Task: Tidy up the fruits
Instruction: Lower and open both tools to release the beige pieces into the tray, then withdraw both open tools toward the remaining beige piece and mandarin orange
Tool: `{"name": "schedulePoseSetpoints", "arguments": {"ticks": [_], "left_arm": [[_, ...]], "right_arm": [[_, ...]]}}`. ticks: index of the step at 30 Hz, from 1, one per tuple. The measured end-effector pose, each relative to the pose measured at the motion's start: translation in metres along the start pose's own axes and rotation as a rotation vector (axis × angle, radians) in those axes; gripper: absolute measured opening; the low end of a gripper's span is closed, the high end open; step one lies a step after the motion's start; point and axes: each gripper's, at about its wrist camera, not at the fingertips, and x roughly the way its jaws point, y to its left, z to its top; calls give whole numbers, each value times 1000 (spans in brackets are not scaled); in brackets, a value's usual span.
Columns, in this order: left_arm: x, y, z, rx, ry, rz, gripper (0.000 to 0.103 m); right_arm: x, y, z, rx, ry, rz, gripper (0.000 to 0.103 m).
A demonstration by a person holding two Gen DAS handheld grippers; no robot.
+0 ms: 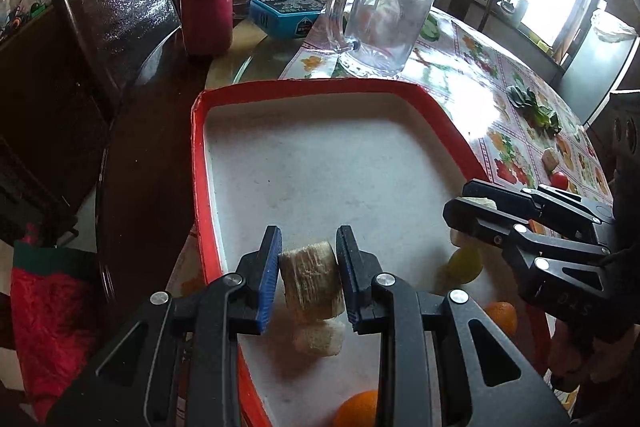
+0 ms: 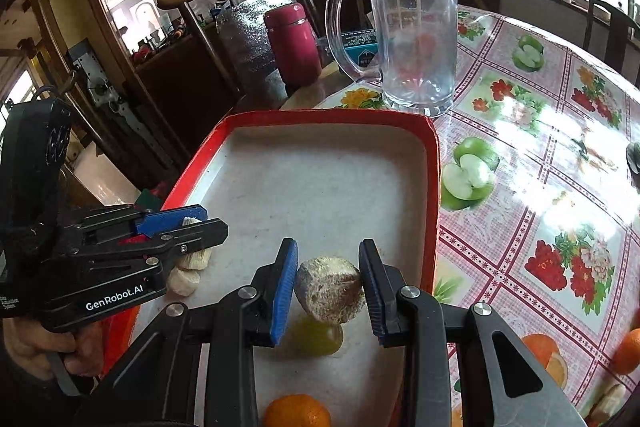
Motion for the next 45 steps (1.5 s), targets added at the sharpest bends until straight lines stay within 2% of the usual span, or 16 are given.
{"name": "schedulePoseSetpoints", "arguments": {"ticks": [5,10,14,17,21,25,29,37,45], "left_arm": [[0,4,-1,-25,10,18,27],[-7,2,-5,-33,0,27,40],[-23,-2,-5,-38,-37,27,47],[-33,-7,-6,-34,-56,17,47],[-42,-20,-11,-20,-67,-3,47],[-47,-41,-16,6,-66,-33,47],[-48,-69,-20,43,-65,-62,54],[-48,-124,-26,132,-48,-109,54],[-42,-175,-32,203,-22,-154,54]], "right_arm": [[4,0,-1,-3,30,12,33],[-5,0,-5,9,16,20,34],[-27,-6,-12,36,-23,25,34],[-47,-14,-22,72,-54,32,35],[-75,-30,-41,124,-92,23,41],[-101,-51,-61,173,-118,-4,42],[-122,-73,-82,213,-134,-44,44],[-152,-120,-120,300,-144,-119,44],[-173,-160,-138,347,-161,-177,44]]}}
